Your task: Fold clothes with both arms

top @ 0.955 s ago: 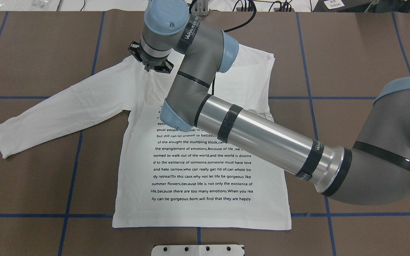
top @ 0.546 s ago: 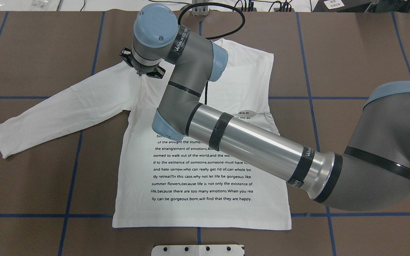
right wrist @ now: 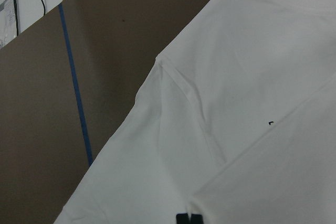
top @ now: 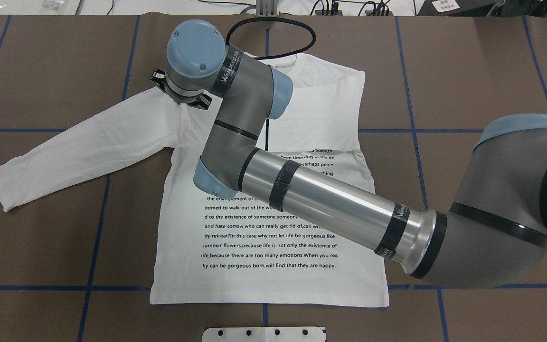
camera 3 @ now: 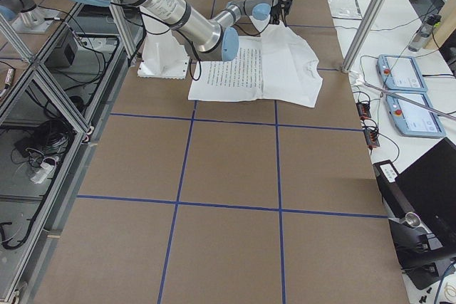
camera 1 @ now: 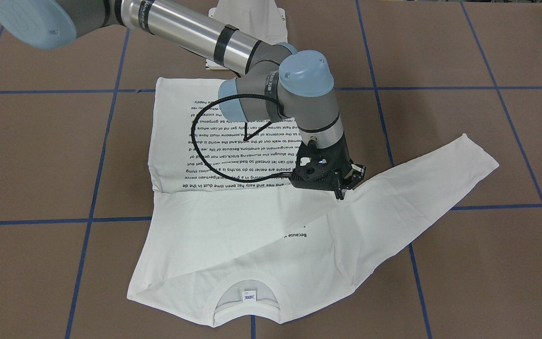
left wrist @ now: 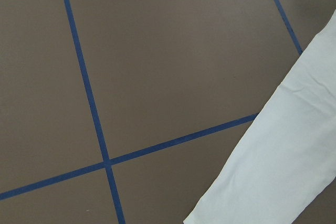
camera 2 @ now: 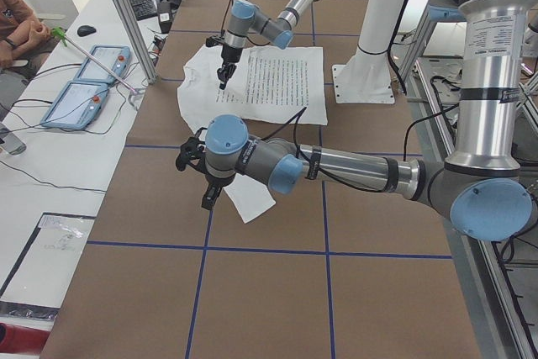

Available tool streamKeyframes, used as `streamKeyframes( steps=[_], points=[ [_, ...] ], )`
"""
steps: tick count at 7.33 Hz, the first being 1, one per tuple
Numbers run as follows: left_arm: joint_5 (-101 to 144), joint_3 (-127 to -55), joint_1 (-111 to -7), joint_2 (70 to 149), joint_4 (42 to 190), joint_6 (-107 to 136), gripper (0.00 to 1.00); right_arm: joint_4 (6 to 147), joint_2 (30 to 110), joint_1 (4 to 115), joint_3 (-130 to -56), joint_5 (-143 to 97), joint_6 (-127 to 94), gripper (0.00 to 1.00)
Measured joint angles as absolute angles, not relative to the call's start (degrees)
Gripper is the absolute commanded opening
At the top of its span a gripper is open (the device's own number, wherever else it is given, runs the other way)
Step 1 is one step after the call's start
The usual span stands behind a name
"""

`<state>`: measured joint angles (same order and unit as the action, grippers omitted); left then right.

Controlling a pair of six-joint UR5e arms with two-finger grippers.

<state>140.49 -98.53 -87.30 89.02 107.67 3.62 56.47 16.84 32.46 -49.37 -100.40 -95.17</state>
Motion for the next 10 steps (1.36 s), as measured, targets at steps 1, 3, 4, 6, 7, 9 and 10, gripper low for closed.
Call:
streamKeyframes(
  steps=[1,3,4,6,7,9,10],
  points=[
    [140.47,-98.47,-87.12,88.88,107.63,3.66,1.0,56.44,15.52,32.11,-47.62,-99.53,-95.4,0.81],
    [140.45,-97.75,-86.56,88.79,107.46,3.77,1.0,56.44,14.24,31.36,-46.53,-98.27,-97.17,0.95],
    [140.46,-96.85,-85.93,88.94,107.57,4.58,1.0,56.59,14.18,31.3,-47.3,-98.08,-98.81,0.98],
    [140.35,-93.77,-80.45,89.59,108.91,9.3,0.99,60.1,18.11,33.38,-53.55,-100.25,-100.3,0.98],
    [140.41,-91.06,-78.69,89.95,109.71,11.34,0.94,62.2,24.12,36.3,-59.88,-104.45,-99.27,0.98],
    [140.43,-87.44,-75.1,90.93,110.36,17.08,0.88,63.68,38.08,44.35,-71.84,-115.36,-95.09,0.98],
    [140.32,-86.2,-72.4,91.17,110.62,19.61,0.87,63.82,45.11,48.68,-76.51,-119.51,-91.01,0.98]
  ],
)
